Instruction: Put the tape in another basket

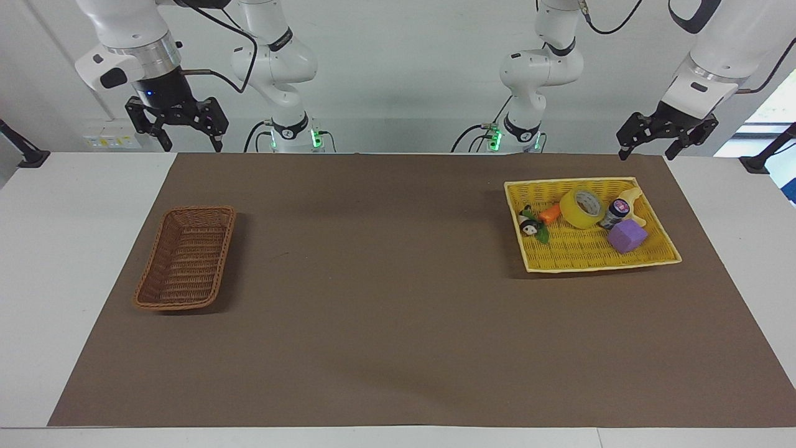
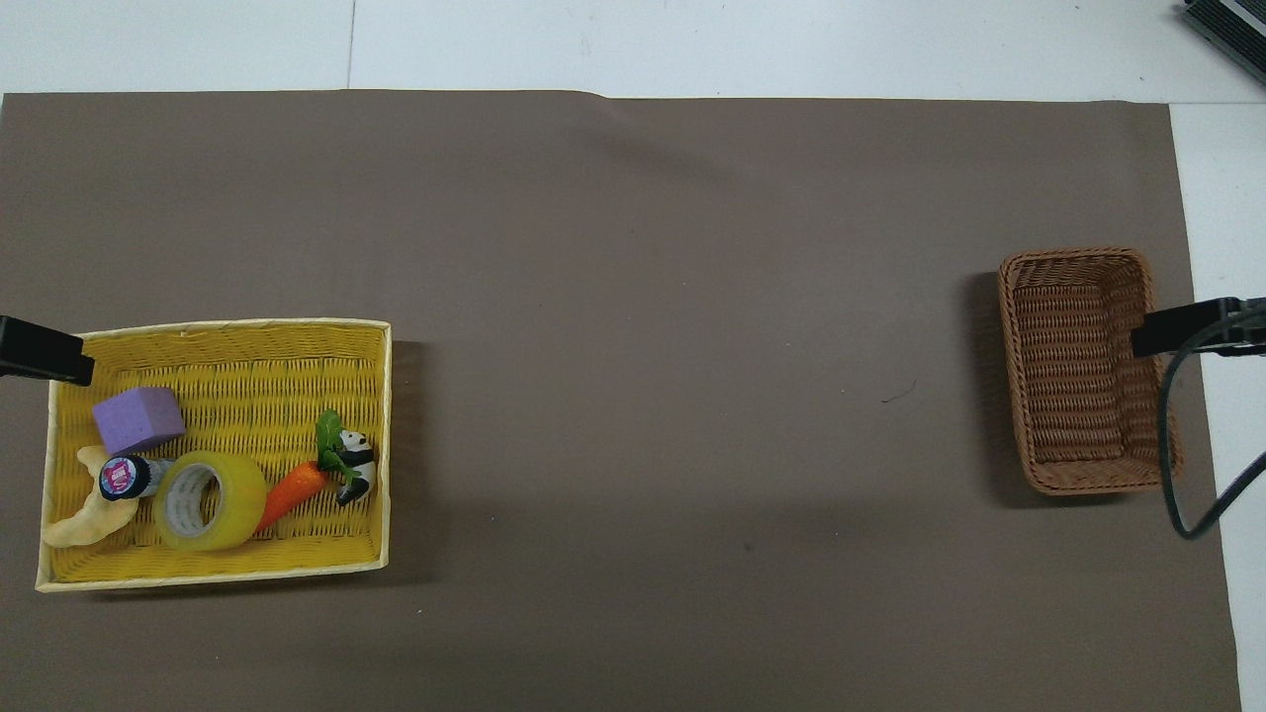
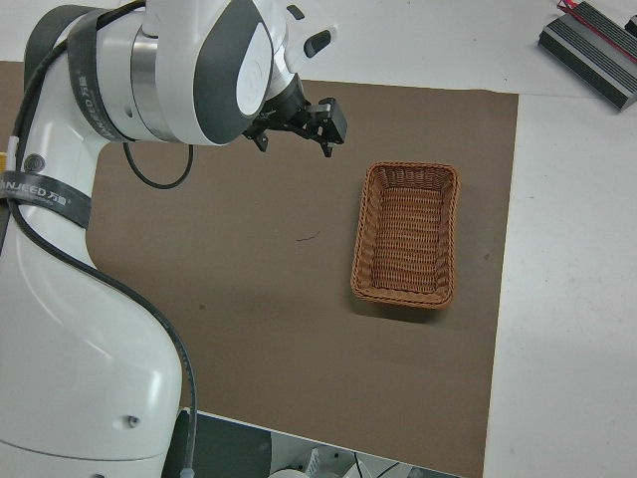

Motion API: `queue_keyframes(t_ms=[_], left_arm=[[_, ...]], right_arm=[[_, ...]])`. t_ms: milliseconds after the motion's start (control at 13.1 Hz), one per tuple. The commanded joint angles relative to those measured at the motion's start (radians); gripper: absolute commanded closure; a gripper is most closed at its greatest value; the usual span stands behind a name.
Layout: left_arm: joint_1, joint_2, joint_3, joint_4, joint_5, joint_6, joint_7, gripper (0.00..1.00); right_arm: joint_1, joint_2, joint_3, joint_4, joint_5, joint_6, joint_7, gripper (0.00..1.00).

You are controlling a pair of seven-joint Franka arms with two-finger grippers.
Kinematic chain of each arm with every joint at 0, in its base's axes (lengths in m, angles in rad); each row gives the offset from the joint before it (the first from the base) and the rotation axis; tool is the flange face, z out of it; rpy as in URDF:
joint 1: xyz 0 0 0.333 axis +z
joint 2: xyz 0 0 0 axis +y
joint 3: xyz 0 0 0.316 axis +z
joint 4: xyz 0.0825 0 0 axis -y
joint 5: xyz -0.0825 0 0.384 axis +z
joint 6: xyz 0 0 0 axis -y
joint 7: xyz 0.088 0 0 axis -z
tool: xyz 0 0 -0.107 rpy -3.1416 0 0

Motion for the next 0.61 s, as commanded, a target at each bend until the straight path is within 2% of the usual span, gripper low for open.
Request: queue_keyframes(t_ms=[0, 536], left_arm=[[0.002, -0.012, 0.0, 0.011, 0.006, 0.009, 0.003, 0.0], [-0.003, -0.017, -0.024, 0.007, -0.022, 0.008, 0.006, 0.0]], right_arm=[[-0.008, -0.001, 0.003, 0.0, 0.007, 0.007, -0.018, 0.0], [-0.008, -0.001, 0.003, 0.0, 0.007, 0.007, -0.018, 0.0]])
